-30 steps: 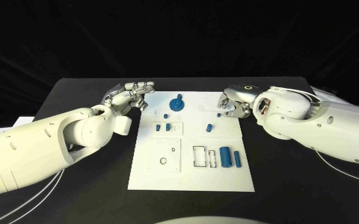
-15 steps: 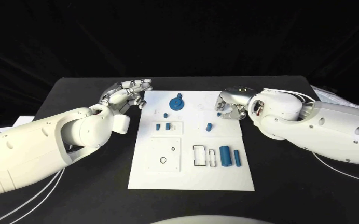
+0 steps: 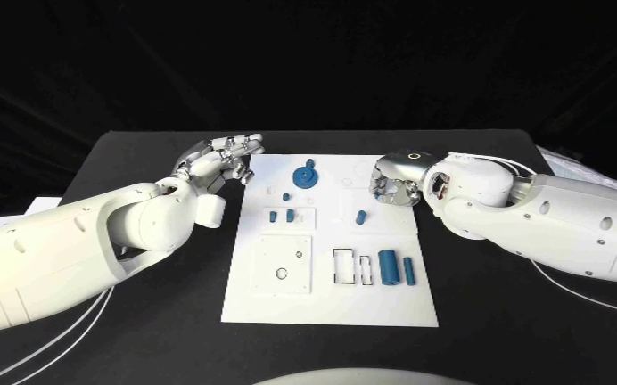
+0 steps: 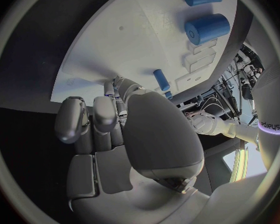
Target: Assemble the parts on the task board
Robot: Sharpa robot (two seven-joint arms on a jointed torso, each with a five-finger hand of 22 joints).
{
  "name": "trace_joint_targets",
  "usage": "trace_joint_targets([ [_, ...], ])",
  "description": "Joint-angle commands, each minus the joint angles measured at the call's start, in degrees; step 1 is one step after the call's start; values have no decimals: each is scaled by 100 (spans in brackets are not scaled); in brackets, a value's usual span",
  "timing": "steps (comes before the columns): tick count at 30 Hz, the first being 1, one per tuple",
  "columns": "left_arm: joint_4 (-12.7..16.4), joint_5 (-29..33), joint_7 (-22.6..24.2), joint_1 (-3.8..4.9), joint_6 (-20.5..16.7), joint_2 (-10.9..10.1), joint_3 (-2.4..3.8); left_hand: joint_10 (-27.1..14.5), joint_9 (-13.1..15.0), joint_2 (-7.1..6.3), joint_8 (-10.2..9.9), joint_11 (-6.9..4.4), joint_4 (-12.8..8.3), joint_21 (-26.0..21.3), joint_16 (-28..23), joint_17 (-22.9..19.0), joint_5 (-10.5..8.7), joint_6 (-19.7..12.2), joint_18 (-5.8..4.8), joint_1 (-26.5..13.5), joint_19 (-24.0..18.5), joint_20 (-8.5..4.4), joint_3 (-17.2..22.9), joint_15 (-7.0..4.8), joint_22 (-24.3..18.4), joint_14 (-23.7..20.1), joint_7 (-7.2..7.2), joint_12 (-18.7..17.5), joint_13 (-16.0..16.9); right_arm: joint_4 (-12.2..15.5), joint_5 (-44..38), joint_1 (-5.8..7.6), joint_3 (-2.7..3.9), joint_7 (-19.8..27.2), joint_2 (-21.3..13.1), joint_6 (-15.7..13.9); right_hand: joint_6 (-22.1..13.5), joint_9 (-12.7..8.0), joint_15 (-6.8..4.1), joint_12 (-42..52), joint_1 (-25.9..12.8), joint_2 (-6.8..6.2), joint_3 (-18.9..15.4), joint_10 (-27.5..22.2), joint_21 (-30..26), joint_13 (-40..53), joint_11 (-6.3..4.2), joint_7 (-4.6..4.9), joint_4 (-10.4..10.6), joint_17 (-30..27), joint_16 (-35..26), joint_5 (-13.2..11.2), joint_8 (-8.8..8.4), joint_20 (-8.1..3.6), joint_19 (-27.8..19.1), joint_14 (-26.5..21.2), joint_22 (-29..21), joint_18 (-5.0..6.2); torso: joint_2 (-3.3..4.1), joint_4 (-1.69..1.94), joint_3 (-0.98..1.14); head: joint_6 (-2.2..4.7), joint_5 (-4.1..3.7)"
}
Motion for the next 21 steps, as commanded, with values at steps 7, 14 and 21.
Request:
trace_joint_targets([
  [7, 38, 8, 32, -1, 98, -3, 4, -42, -11, 21, 13, -16, -5, -37, -22, -17, 37, 3, 32, 52, -34, -4, -33, -6, -11, -38, 16, 48, 11, -67, -57, -25, -5, 12, 37, 263, 63, 22, 10, 12, -33, 58, 88, 101, 67, -47, -1, -5, -38, 59, 74, -79, 19, 0, 71, 181, 72, 0, -2, -7, 0, -30, -2],
  [14, 38, 7, 21, -1, 94, -3, 4, -42, -11, 22, 15, -15, -9, -42, -23, -21, 37, 4, 33, 56, -36, -4, -36, -5, -14, -40, 18, 52, 13, -99, -65, -58, -5, -15, 86, 249, 65, 23, 9, 1, -32, 53, 111, 108, 71, -62, 0, -1, -57, 61, 79, -83, 14, -2, 73, 179, 77, 0, -3, -4, 1, -49, -3],
  [21, 41, -22, 18, -1, 87, -5, 4, -45, -12, 21, 15, -13, -14, -52, -22, -24, 36, 3, 35, 61, -39, -4, -41, -5, -20, -43, 23, 57, 15, -66, -12, -74, -4, 32, 83, -302, 102, 39, 21, -30, -42, 122, 263, 177, 110, -115, 24, 31, -115, 100, 131, -197, 8, 4, 101, 179, 132, -12, -6, -7, -5, -48, -14],
])
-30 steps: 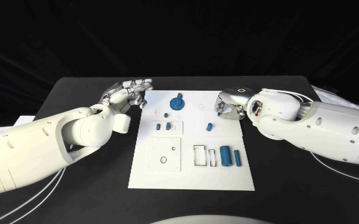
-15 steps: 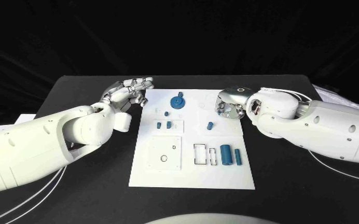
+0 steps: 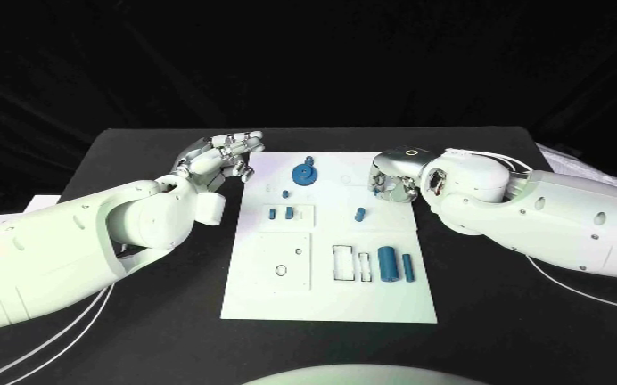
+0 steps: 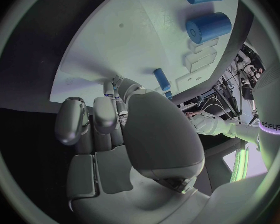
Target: Assemble the parts on the task board
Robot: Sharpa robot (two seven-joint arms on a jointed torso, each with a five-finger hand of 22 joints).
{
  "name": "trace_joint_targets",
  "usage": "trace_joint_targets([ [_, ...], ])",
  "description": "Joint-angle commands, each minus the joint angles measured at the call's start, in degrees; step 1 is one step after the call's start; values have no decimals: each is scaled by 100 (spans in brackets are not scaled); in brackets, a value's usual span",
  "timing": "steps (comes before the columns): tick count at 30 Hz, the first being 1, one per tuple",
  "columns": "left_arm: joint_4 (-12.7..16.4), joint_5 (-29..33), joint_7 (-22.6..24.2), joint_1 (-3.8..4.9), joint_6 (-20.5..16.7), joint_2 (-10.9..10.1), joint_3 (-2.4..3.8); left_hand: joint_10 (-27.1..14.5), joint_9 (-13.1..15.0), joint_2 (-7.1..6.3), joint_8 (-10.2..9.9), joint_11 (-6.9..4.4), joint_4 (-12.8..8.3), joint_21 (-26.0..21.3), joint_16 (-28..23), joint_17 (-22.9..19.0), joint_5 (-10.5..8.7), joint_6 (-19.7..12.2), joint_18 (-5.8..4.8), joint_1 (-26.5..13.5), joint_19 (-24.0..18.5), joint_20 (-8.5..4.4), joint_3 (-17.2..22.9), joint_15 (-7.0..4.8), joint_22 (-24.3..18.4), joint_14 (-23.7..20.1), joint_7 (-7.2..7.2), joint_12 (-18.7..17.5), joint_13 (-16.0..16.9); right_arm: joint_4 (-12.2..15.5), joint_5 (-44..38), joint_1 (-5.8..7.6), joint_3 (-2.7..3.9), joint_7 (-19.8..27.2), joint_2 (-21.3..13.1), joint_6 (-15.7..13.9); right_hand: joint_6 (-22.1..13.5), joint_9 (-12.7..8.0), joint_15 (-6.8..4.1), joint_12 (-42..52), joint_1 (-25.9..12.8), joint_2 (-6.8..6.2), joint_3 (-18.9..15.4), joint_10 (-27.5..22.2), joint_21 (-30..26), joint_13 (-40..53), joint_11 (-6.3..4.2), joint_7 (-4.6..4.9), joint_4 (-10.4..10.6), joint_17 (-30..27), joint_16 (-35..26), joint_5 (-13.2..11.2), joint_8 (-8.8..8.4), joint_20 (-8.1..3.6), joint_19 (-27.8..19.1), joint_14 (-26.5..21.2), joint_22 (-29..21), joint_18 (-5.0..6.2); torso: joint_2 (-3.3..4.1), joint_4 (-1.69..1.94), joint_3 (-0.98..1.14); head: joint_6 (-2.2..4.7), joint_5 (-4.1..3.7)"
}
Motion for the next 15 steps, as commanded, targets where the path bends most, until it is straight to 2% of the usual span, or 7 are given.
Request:
trace_joint_targets([
  [1, 19, -20, 31, 0, 87, -2, 4, -45, -6, -1, 15, -13, 2, -18, -22, -5, 36, 4, 35, 39, -39, -4, -25, -5, -7, -43, 24, 33, 5, 24, 29, -45, -28, 35, 1, -385, 45, 11, 23, -37, -6, 110, 114, 71, 51, -26, 5, 13, -31, 51, 70, -114, -3, 6, 76, 184, 54, -18, -2, 0, -3, 3, -8],
  [2, 18, -24, 31, 0, 85, -1, 4, -45, -6, -1, 15, -13, 2, -18, -22, -5, 36, 4, 35, 39, -39, -4, -25, -5, -7, -43, 24, 33, 5, 52, 86, -46, -27, 52, -15, -525, 58, 18, 25, -48, -11, 121, 168, 92, 69, -39, 9, 19, -55, 71, 95, -138, -2, 9, 89, 187, 79, -23, -2, 1, 1, 4, -10],
  [5, 17, -28, 29, 0, 81, 0, 4, -48, -7, 2, 14, -11, -5, -24, -19, -5, 37, 1, 35, 48, -40, -3, -28, -4, -11, -45, 27, 38, 8, 113, 162, -44, -25, 60, -55, -701, 83, 31, 26, -64, -24, 133, 252, 132, 98, -53, 9, 27, -97, 101, 134, -137, 0, 11, 110, 193, 118, -30, -5, 5, -4, 6, -19],
  [15, 2, -31, 25, 0, 65, -9, 3, -52, -8, 5, 14, -9, -11, -28, -21, -13, 38, -1, 36, 56, -41, -3, -30, -3, -13, -49, 30, 44, 10, 268, 363, 14, -4, 2, -193, -867, 120, 52, 26, -85, -58, 124, 338, 192, 132, -59, 0, 29, -149, 127, 172, -136, 8, 11, 132, 195, 165, -38, 0, 0, 0, 14, -21],
])
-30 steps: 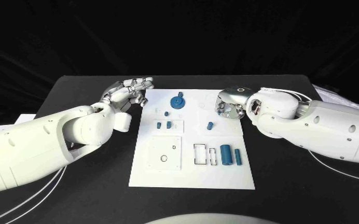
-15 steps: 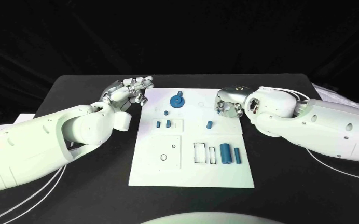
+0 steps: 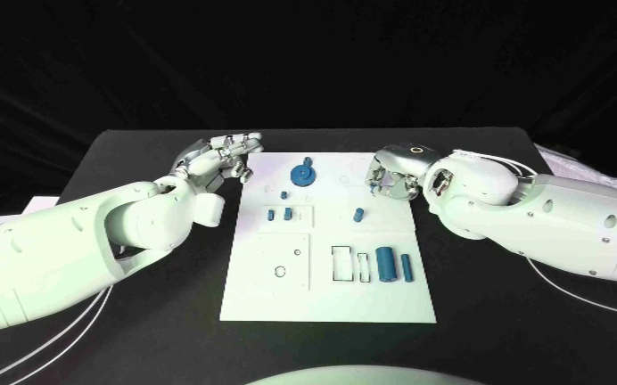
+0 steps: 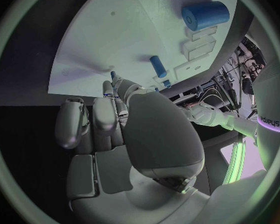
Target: Assemble the parts on the task board
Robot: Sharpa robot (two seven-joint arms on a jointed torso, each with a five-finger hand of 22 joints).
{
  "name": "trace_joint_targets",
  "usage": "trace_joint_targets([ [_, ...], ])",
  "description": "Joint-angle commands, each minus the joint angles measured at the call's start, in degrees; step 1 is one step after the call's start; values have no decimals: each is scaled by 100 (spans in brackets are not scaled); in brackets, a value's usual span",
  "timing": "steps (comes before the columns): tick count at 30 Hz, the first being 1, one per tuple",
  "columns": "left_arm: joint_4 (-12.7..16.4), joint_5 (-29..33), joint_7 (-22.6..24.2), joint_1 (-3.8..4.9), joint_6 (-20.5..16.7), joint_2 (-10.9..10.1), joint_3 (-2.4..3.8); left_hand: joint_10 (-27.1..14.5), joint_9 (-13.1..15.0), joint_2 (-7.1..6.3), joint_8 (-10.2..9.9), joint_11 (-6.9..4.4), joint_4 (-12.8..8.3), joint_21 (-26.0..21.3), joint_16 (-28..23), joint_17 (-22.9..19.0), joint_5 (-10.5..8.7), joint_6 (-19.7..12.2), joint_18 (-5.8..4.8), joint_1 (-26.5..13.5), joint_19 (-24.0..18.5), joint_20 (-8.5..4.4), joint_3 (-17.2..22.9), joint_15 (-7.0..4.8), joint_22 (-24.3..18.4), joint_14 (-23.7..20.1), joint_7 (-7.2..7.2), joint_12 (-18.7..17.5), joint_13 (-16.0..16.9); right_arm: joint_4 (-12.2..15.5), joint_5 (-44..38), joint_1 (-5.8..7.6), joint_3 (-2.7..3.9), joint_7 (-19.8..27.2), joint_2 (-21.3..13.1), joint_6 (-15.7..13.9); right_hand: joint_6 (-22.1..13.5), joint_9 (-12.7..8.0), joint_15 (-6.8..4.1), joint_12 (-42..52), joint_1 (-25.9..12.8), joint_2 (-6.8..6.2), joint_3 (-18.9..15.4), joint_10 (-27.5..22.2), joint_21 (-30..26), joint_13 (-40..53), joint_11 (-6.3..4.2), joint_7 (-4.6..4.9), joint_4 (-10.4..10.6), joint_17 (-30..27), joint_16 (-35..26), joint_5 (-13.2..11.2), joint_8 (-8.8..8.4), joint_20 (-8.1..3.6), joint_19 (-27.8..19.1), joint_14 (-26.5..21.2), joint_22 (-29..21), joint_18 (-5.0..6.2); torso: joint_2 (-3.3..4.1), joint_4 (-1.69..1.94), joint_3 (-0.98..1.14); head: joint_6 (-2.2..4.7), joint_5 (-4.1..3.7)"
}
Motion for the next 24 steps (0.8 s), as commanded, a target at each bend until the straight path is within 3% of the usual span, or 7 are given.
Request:
trace_joint_targets([
  [1, 4, -24, 26, 0, 67, -6, 3, -34, -9, 5, 14, 14, -13, -31, -22, -9, 38, -2, 36, 58, -42, -3, -32, -2, -10, -51, 33, 15, 6, 54, 154, 22, 6, 4, -33, -257, 37, -1, 26, -12, 9, 40, 31, 50, 28, 5, 0, -3, 10, 5, 34, 23, 18, 1, 39, 195, 5, -37, 4, -4, 4, 0, 2],
  [12, -9, -24, 34, 0, 40, -2, 3, -53, -14, 4, 8, 23, -21, -25, -13, -5, 43, -19, 33, 63, -38, -1, -44, 3, -5, -53, 46, 22, 9, 380, 332, 78, 27, 38, -152, -376, 48, 9, 25, -31, -18, 19, 64, 66, 42, 2, 0, -2, -15, 22, 57, 23, 18, 0, 47, 197, 22, -40, 5, 0, 4, -12, 10],
  [19, -11, -24, 39, -1, 46, 11, 3, -62, -17, 4, 4, 29, -23, -31, -14, -15, 46, -29, 33, 63, -39, 1, -50, 7, -9, -57, 54, 27, 11, 802, 469, 80, 31, 135, -44, -438, 38, 15, 29, -63, -39, 3, 114, 65, 52, -3, 8, 12, -53, 25, 69, 47, 5, 1, 50, 196, 34, -42, 11, 6, 6, -30, 93],
  [24, -6, -24, 44, -4, 54, 20, 3, -68, -19, 7, 1, 31, -26, -35, -10, -14, 49, -36, 33, 67, -40, 3, -52, 9, -12, -57, 57, 30, 12, 1016, 463, 41, 32, 207, 138, -429, 32, 18, 33, -81, -49, -3, 143, 63, 56, -4, 14, 19, -76, 31, 80, 62, -2, 4, 50, 195, 38, -42, 11, 4, -1, -63, 202],
])
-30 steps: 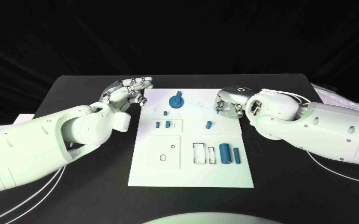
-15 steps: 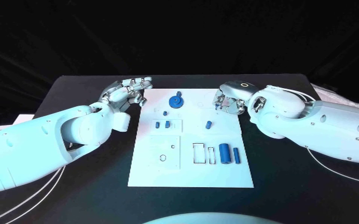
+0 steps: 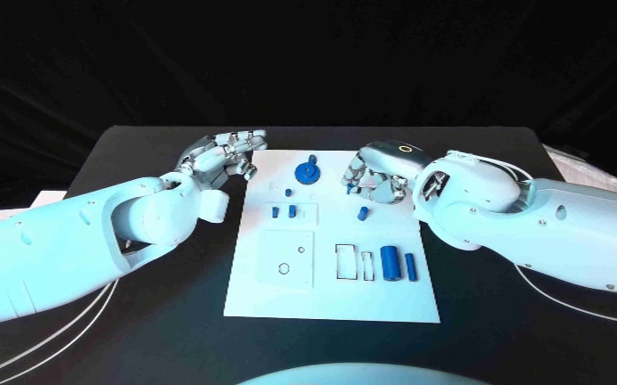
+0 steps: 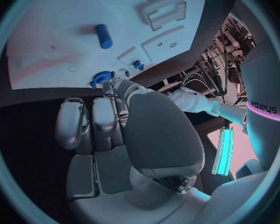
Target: Assemble the parts on the task board
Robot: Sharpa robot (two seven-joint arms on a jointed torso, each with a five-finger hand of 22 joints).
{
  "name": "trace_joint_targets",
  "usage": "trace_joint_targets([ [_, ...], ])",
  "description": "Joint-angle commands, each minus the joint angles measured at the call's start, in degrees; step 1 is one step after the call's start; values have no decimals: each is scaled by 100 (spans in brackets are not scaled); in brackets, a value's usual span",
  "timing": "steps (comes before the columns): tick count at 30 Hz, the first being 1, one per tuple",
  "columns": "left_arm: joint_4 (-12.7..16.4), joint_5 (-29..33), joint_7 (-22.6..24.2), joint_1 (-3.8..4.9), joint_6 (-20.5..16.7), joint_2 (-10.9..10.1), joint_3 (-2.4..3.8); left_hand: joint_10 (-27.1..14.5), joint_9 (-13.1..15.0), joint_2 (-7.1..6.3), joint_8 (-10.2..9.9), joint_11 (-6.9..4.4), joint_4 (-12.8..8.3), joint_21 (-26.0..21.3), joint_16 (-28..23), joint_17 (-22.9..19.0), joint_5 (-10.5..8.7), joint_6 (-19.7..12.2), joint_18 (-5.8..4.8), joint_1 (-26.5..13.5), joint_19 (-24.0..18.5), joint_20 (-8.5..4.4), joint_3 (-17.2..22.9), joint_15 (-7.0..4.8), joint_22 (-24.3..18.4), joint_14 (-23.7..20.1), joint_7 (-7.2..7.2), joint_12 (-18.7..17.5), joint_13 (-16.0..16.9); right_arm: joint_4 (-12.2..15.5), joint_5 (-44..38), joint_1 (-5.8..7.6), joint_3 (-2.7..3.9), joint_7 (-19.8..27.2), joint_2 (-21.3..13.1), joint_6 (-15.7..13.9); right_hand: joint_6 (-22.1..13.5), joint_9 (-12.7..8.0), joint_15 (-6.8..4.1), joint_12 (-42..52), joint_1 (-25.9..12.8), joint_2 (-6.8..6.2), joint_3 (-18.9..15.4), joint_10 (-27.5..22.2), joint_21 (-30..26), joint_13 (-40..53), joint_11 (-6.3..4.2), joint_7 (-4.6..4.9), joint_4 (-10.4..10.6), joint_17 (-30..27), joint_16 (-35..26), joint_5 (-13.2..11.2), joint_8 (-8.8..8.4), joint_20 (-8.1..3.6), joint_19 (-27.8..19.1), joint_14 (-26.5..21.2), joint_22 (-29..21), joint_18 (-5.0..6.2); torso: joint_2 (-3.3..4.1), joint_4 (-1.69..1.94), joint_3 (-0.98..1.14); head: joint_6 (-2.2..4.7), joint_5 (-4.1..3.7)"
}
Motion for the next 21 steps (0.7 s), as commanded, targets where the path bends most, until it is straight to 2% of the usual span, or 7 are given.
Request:
trace_joint_targets([
  [1, 11, -22, 47, -3, 60, 19, 3, -49, -7, 7, 1, 11, -10, -35, -10, -3, 25, -14, 34, 67, -40, 3, -36, -12, -8, -37, 35, 30, 7, 108, 42, -42, 1, 156, 125, -51, 35, 13, 34, -37, -51, -2, 33, 23, 30, 9, 15, 20, 2, 5, 31, 27, -3, 4, 51, 194, 6, -42, 2, -1, -5, -31, 95],
  [5, 19, -22, 48, -5, 68, 31, 3, -49, -7, 7, 1, 11, -10, -35, -10, -3, 25, -14, 34, 67, -40, 3, -36, -12, -8, -37, 35, 30, 7, 123, 29, -118, 1, 215, 300, -44, 32, 15, 36, -46, -55, -1, 51, 24, 31, 9, 18, 24, -12, 5, 33, 38, -6, 5, 50, 193, 7, -42, 0, -2, -8, -62, 157],
  [8, 24, -22, 47, -6, 83, 53, 4, -55, -9, 9, -1, 14, -13, -34, -10, -7, 28, -20, 33, 70, -39, 4, -38, -10, -7, -39, 38, 33, 8, 95, -15, -256, 1, 267, 450, -53, 23, 18, 40, -64, -58, 3, 91, 24, 32, 9, 24, 32, -45, 1, 35, 64, -15, 8, 47, 190, 6, -41, 4, 20, -19, -77, 140],
  [10, 33, -22, 48, -7, 89, 62, 4, -55, -9, 9, -1, 14, -13, -34, -10, -7, 28, -20, 33, 70, -39, 4, -38, -10, -7, -39, 38, 33, 8, 39, -32, -342, 0, 304, 558, -41, 23, 18, 40, -64, -58, 3, 91, 24, 32, 9, 24, 32, -45, 1, 35, 64, -15, 8, 47, 190, 6, -41, 6, 8, -21, -86, 167],
  [12, 40, -22, 47, -7, 93, 68, 4, -55, -9, 9, -1, 14, -13, -34, -10, -7, 28, -20, 33, 70, -39, 4, -38, -10, -7, -39, 38, 33, 8, -28, -43, -424, -2, 337, 658, -7, 17, 20, 43, -76, -70, -1, 110, 22, 28, 9, 29, 39, -61, -2, 36, 74, -21, 10, 40, 188, -2, -39, 6, -8, -14, -103, 217],
  [21, 66, -45, 44, -7, 106, 81, 5, -56, -9, 9, -1, 15, -14, -36, -10, -9, 28, -21, 33, 71, -39, 4, -39, -9, -8, -40, 39, 33, 8, -210, -54, -668, -13, 408, 898, 174, 16, 28, 53, -99, -137, -17, 120, 25, 28, 11, 38, 47, -77, -6, 41, 45, -26, 19, 34, 183, -3, -38, 3, 0, -12, -163, 291],
])
